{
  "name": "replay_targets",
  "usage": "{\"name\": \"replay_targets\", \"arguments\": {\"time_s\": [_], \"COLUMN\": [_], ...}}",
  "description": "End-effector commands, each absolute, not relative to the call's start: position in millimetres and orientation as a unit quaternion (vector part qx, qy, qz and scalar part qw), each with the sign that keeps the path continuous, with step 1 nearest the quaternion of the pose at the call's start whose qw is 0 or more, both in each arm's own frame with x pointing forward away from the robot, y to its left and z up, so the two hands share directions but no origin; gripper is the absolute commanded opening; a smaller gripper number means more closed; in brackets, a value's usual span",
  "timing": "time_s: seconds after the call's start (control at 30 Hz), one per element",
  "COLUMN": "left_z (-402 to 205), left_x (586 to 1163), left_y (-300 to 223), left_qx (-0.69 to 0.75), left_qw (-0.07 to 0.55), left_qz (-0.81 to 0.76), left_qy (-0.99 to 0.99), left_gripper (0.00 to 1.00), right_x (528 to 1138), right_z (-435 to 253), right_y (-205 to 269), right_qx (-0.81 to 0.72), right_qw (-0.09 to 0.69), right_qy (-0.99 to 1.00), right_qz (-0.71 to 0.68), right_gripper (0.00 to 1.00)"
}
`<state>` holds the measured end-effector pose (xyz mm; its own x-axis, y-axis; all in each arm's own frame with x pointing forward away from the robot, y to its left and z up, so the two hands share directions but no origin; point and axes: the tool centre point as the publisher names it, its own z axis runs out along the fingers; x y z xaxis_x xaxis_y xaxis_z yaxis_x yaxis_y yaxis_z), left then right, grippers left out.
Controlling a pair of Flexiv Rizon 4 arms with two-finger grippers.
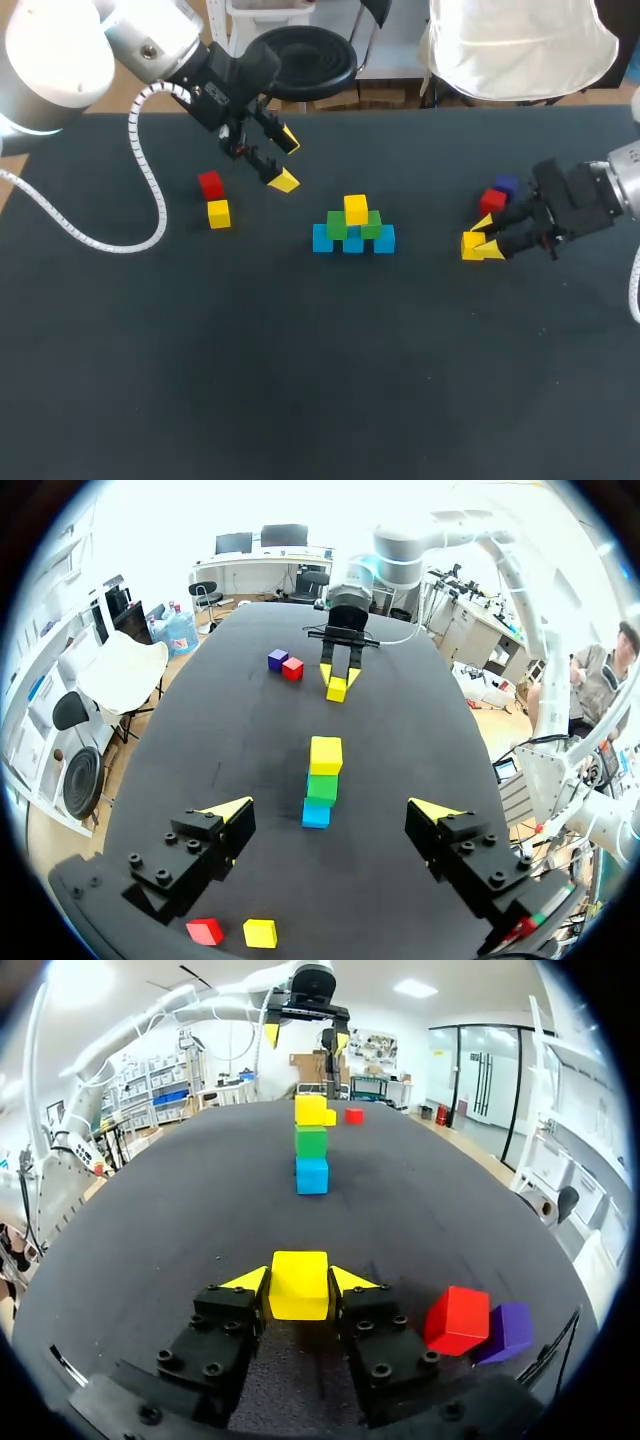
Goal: Place the blue cubes, place green cubes on the blue cubes, place the yellow cubes on the green cubes, then place the red cubes on the yellow cubes, and place purple cube on the red cubes.
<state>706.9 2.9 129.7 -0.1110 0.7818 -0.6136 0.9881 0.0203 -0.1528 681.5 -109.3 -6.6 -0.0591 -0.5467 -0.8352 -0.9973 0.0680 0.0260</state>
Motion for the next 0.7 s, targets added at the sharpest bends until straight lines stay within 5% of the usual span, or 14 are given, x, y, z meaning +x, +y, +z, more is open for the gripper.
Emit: {"name": "replay_targets", "arguments": {"time_s": [0.03, 0.7], "left_z": [129, 129], "left_x": [706, 706], "left_y": [4, 4], "left_qx": [0.641, 0.641], "left_qw": [0.186, 0.186], "left_qz": [-0.281, -0.281], "left_qy": [0.689, 0.689], "left_gripper": [1.00, 1.00], "right_x": [675, 662], "right_z": [-1, 68], "right_y": [-111, -102], "right_qx": [-0.594, -0.565], "right_qw": [0.340, 0.367], "right_qy": [0.653, 0.645], "right_qz": [0.325, 0.361], "right_gripper": [0.00, 0.00]}}
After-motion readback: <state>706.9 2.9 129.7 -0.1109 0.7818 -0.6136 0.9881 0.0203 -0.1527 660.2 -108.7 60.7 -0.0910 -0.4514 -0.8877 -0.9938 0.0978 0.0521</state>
